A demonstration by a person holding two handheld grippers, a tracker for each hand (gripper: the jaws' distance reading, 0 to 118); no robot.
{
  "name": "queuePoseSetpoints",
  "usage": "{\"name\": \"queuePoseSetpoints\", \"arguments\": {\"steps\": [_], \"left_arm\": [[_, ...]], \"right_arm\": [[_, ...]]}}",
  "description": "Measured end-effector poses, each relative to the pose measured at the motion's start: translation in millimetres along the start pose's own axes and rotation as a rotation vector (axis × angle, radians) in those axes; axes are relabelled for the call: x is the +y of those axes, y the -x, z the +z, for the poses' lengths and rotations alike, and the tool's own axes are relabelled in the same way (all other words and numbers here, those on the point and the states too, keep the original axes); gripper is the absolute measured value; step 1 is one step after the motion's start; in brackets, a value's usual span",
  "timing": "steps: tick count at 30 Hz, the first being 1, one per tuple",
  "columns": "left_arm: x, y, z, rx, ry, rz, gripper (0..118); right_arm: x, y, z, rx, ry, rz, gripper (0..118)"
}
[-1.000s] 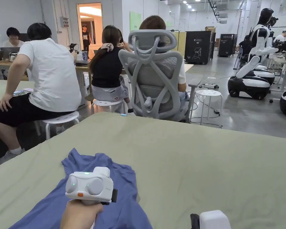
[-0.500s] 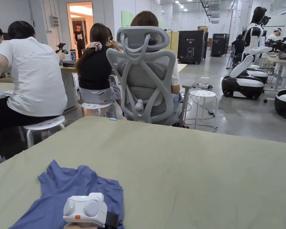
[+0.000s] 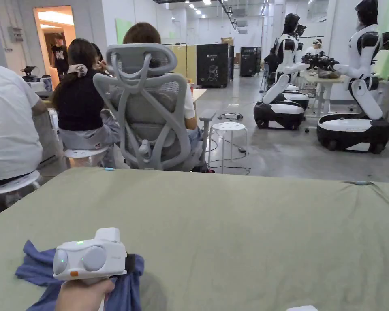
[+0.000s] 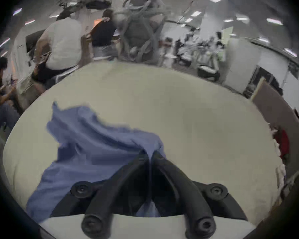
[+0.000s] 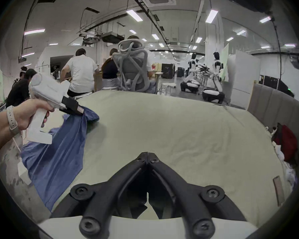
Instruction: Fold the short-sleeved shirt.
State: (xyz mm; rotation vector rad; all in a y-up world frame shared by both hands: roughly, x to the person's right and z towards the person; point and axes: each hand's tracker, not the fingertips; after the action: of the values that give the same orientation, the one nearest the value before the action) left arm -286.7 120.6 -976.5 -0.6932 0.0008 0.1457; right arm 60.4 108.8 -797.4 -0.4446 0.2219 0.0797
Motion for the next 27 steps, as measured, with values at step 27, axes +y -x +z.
{"name": "queuePoseSetpoints", "arguments": {"steps": [27], "left_arm": [[-157.9,-445.0,-34.8,-0.423,0.256,-0.377,8]], "right_arm": [[-46.5,-213.7,154.2,-0.427,-0.020,-0.150,0]]}}
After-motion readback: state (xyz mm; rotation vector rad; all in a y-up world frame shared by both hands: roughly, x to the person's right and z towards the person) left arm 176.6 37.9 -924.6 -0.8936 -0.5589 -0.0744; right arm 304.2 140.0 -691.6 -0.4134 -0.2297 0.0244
